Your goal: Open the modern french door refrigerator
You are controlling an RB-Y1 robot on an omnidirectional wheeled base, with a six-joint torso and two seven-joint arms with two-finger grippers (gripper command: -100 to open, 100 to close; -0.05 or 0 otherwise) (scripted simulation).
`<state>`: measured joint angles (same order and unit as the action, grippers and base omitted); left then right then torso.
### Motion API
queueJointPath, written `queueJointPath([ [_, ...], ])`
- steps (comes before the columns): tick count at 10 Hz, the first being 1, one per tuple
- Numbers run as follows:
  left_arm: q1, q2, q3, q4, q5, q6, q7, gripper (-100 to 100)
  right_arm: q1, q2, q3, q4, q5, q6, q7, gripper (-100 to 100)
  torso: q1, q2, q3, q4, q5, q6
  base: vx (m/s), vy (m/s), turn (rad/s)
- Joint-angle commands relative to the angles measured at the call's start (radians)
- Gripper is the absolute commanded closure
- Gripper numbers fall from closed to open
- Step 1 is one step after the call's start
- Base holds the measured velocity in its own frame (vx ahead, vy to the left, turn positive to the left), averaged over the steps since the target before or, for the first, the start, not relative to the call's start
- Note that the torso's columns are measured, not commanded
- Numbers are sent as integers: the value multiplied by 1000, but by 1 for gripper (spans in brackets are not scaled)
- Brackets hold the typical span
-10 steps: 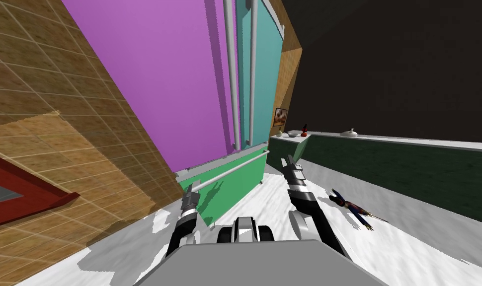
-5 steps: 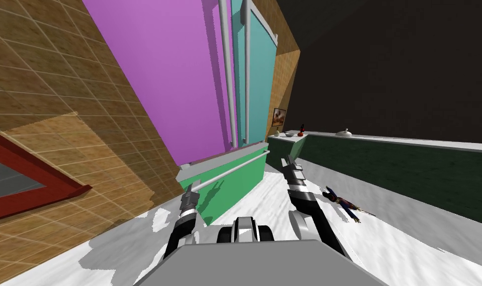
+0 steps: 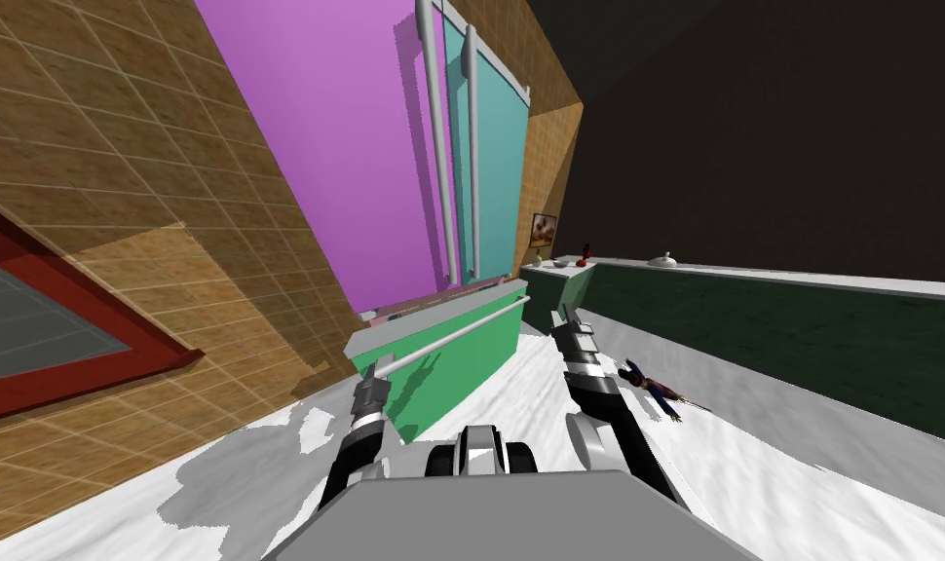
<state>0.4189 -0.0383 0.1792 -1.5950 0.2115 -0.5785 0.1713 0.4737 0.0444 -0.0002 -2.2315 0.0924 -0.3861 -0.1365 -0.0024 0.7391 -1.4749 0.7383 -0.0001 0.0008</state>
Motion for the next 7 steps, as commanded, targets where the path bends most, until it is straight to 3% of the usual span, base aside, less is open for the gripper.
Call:
queueJointPath([
  [1,12,-1,-6,-5,-1,0,2,100,0,0,0,0,0,0,0,0,4,-6,-4,0,-1,0,-99,-73,10],
  [5,32,-2,-18,-22,-3,-7,4,100,0,0,0,0,0,0,0,0,-1,0,0,-1,1,0,-167,-109,10],
  [7,40,-3,-19,-20,-3,-8,6,100,0,0,0,0,0,0,0,0,5,-6,-4,0,-1,0,-95,-57,5],
])
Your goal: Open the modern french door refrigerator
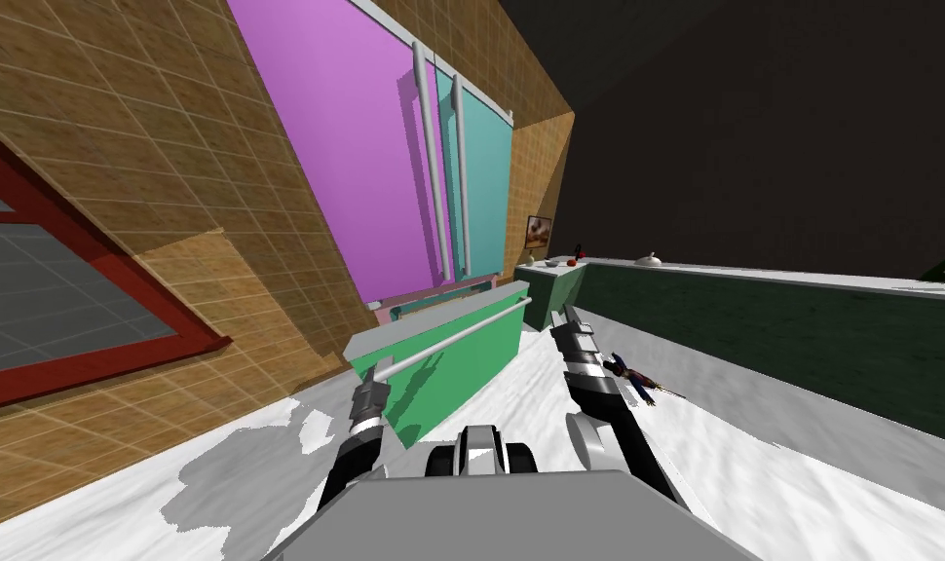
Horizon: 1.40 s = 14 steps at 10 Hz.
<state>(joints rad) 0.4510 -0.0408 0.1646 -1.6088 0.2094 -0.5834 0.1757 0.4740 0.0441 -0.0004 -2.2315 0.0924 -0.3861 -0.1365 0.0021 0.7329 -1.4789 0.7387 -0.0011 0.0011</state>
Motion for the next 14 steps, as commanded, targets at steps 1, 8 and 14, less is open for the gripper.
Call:
queueJointPath([
  [1,13,0,-8,-11,-2,-5,2,100,0,0,0,0,0,0,0,0,-2,3,1,-1,1,0,-168,-92,7],
  [8,69,2,-1,-155,11,90,6,-100,0,0,0,0,0,0,0,0,-1,3,1,-1,1,-1,-38,-36,-2],
  [14,116,4,8,-289,25,187,9,-100,0,0,0,0,0,0,0,0,-11,14,6,8,-8,-2,5,-13,-5],
])
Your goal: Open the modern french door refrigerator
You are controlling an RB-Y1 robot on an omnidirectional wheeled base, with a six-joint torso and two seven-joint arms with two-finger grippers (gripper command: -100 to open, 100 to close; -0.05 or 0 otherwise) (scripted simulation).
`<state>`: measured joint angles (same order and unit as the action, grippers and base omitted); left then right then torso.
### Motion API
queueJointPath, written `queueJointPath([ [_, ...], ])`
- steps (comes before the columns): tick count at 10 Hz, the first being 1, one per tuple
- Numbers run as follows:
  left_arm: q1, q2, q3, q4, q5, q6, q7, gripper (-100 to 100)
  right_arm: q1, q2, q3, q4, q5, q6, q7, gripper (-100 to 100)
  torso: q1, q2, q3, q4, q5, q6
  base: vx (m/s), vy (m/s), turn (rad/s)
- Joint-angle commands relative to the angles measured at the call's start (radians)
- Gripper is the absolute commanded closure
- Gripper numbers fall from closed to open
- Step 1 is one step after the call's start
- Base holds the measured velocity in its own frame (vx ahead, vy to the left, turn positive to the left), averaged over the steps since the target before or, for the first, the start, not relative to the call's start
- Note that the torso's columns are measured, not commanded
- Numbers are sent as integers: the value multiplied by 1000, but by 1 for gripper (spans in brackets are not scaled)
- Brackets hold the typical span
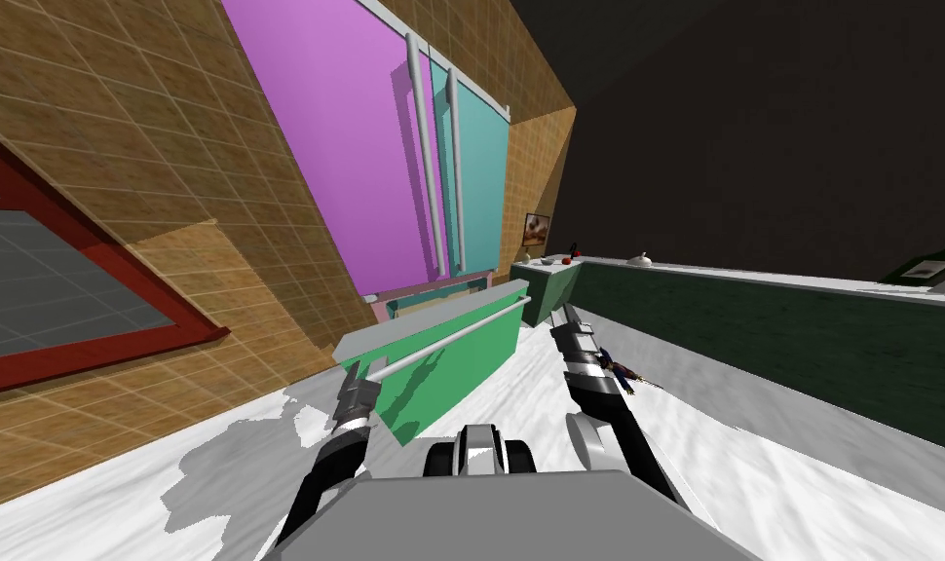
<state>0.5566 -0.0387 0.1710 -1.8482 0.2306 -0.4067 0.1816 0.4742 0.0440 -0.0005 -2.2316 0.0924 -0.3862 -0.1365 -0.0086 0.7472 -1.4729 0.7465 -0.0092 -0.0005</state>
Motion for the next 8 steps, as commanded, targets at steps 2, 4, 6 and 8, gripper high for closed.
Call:
queueJointPath([
  [2,22,-3,-6,-27,0,12,0,-100,0,0,0,0,0,0,0,0,-2,2,1,1,-1,0,6,0,0],
  [4,28,-4,-8,-19,0,17,0,0,0,0,0,0,0,0,0,0,3,-3,-1,-3,3,0,0,0,0],
  [6,31,-5,-9,-14,0,21,0,0,0,0,0,0,0,0,0,0,6,-7,-3,-6,6,0,0,0,0],
  [8,32,-5,-9,-11,0,24,0,0,0,0,0,0,0,0,0,0,7,-8,-3,-7,8,0,0,0,0],
])
